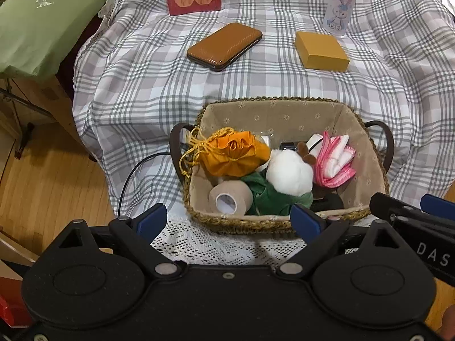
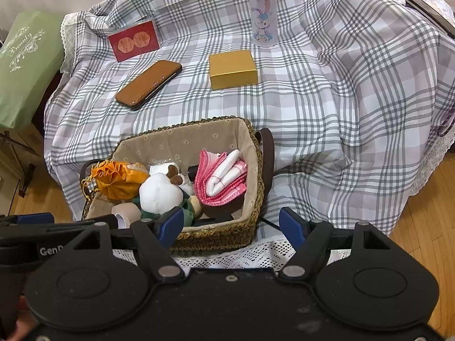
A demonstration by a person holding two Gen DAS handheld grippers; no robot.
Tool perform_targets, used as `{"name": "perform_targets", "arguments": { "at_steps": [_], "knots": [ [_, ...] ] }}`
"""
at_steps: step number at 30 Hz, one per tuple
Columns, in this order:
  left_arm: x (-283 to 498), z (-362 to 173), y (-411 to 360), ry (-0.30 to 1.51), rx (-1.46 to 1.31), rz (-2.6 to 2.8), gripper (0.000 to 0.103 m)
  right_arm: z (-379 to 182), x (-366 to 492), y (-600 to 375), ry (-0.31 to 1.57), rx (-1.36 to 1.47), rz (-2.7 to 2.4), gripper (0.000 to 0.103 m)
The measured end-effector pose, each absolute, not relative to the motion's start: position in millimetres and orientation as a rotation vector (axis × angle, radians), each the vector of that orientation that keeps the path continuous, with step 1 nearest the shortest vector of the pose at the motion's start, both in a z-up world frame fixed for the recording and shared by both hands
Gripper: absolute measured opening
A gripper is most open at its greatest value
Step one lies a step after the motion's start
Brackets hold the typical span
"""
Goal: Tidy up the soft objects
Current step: 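Withdraw both open tools from the basket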
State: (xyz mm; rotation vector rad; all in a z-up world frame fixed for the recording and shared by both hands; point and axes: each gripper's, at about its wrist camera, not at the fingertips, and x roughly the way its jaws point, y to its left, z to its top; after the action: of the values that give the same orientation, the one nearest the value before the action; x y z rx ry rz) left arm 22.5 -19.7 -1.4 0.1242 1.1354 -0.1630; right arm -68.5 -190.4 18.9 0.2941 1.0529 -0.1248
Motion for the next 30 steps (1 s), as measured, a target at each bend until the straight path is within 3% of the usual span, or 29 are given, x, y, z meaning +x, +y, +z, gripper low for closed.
{"name": "perform_targets", "arguments": {
  "at_steps": [7, 30],
  "knots": [
    [20.4, -4.0, -14.7, 1.131, 0.137, -0.142, 0.095, 14.5, -69.5, -185.6, 1.07, 0.295, -0.114, 0.073],
    [22.4, -8.2, -12.6, 1.155, 0.146, -0.136, 0.096, 14.7, -68.8, -188.7, 1.073, 0.291, -0.127, 0.074]
  ]
}}
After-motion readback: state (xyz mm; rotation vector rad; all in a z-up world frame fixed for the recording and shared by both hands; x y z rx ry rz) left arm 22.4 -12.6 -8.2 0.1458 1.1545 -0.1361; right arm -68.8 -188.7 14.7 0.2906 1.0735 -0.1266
